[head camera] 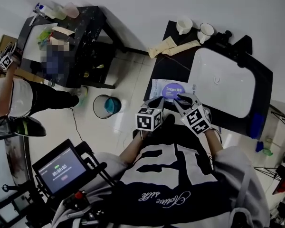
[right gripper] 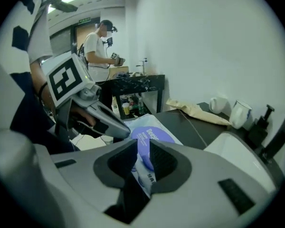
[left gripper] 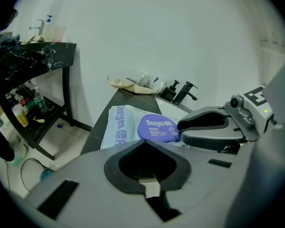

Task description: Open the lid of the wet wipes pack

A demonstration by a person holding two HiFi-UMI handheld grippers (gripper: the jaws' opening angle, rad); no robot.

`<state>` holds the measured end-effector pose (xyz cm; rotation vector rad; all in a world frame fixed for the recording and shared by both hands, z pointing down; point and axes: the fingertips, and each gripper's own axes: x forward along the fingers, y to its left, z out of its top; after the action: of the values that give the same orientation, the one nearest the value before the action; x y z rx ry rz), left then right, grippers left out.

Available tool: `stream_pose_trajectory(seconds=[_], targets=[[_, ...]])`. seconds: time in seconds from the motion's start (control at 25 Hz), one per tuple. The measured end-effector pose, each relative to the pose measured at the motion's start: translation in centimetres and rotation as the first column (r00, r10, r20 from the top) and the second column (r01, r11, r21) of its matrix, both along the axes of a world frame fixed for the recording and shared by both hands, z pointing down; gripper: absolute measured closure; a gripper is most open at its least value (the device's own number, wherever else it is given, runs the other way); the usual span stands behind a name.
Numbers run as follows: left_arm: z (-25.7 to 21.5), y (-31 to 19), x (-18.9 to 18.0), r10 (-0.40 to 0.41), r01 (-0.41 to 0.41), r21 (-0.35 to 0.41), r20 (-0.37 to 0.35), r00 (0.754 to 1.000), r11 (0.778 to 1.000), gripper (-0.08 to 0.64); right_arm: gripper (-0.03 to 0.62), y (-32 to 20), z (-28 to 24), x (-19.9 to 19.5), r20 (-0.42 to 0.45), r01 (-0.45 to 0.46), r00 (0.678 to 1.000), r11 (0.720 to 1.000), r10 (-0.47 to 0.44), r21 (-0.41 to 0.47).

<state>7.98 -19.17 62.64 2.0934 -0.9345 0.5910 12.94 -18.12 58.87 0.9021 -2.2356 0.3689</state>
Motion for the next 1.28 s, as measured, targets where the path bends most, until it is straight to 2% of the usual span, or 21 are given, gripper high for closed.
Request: stream_pose_trajectory(seconds=[0.16, 0.32, 0.4, 0.56, 0.76, 0.84, 1.0, 1.12, 1.28], targets=[[0.6, 0.2, 0.0, -0.022, 0.022, -0.008, 0.007, 1.000, 1.000, 0.561, 0.526, 0.1, 1.6, -0.5, -0.111, 0.161, 0.981, 0.987, -0.158, 0.019], [1.2, 0.6, 0.1, -0.023, 0.023, -0.013, 0.036, 0.999, 1.000, 0.561, 0.526, 0.2, 2.4, -1.0, -0.179, 0.261, 0.951, 0.965, -0.252, 0.026], [1.3, 0.7, 0.1, -0.034, 0.034, -0.025, 0.028, 0.999, 0.999, 0.561, 0.526, 0.2, 2.4, -1.2, -0.216, 0.306, 0.931, 0.952, -0.294, 0.027], [1.6, 0.6, -0.1, -0.051, 0.051, -0.049, 0.001, 0.999, 0.997, 0.561, 0.526, 0.5, 2.8, -1.7, -0.294, 0.381, 0.887, 0.924, -0.356, 0.031], [1.6, 0.7, -0.2, -0.034, 0.033, -0.057, -0.001, 0.999, 0.998, 0.561, 0.526, 0.5, 3.0, -2.2, -0.365, 0.417, 0.849, 0.909, -0.381, 0.020], [1.6, 0.6, -0.2, -0.007, 0.008, -0.048, 0.017, 1.000, 0.999, 0.561, 0.523, 0.4, 3.2, -2.2, -0.360, 0.397, 0.857, 0.918, -0.368, 0.009], [1.8, 0.4, 0.3, 0.076, -0.075, -0.005, 0.077, 0.994, 0.997, 0.561, 0.522, -0.2, 3.2, -1.8, -0.281, 0.312, 0.911, 0.950, -0.303, -0.014], [1.9, 0.4, 0.3, 0.082, -0.082, -0.004, 0.071, 0.994, 0.997, 0.561, 0.522, -0.5, 2.7, -1.8, -0.229, 0.270, 0.937, 0.963, -0.264, -0.009], [1.9, 0.3, 0.3, 0.080, -0.080, -0.008, 0.060, 0.995, 0.997, 0.561, 0.523, -0.7, 2.3, -1.9, -0.187, 0.231, 0.955, 0.973, -0.230, -0.015]])
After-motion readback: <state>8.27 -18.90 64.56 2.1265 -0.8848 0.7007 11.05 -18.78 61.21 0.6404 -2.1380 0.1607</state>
